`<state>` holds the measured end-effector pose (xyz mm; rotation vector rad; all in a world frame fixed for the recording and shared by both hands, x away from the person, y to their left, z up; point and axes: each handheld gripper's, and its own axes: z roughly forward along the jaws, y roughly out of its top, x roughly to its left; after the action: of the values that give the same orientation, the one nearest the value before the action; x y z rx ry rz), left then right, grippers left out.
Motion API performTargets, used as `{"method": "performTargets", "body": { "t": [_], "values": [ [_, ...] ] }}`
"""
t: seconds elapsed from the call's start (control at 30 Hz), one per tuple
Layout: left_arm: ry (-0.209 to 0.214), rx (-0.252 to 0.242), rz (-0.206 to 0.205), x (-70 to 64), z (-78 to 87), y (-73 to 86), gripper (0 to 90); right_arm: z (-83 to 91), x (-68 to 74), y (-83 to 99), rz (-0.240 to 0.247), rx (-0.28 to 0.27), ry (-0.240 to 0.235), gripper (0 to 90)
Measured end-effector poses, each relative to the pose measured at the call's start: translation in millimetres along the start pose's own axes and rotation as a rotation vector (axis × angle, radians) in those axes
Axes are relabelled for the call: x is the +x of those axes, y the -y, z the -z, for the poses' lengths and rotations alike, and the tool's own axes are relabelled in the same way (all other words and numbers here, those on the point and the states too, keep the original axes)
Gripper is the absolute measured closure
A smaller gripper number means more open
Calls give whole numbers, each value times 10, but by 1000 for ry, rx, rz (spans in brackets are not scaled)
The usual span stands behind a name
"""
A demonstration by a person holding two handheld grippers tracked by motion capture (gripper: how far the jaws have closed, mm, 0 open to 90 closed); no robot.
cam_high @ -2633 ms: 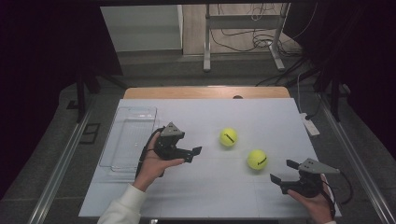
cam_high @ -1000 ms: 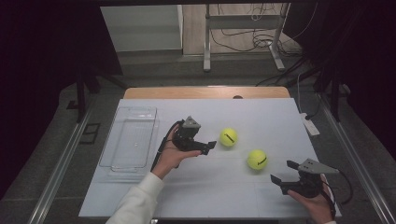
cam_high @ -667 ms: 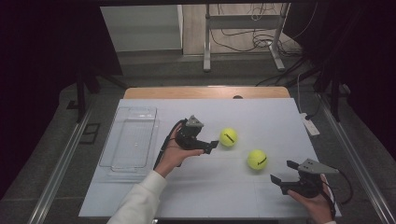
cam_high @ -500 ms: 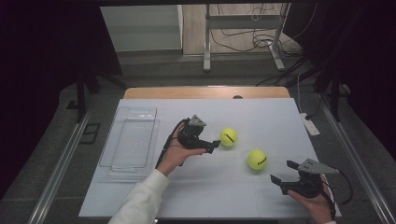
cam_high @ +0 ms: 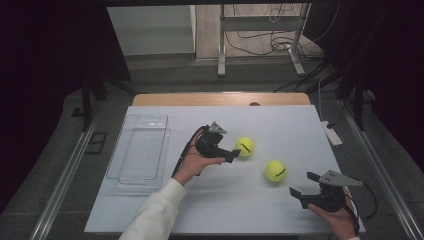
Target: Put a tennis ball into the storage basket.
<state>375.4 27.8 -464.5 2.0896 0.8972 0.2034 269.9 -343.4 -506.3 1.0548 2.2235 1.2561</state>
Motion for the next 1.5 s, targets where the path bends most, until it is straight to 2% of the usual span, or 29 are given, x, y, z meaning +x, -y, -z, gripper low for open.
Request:
{"method": "performTargets", "body": {
  "t": [0.53,1.17,1.5],
  "values": [
    [-3,30,-21,-40,-173,-74,95,3,-7,3,-2,3,2,95],
    [3,31,-52,-82,-353,-164,76,1,-14,8,-6,1,1,95],
    [-5,50,-38,-52,-452,-188,71,2,-19,12,-7,2,0,95]
  ]
}}
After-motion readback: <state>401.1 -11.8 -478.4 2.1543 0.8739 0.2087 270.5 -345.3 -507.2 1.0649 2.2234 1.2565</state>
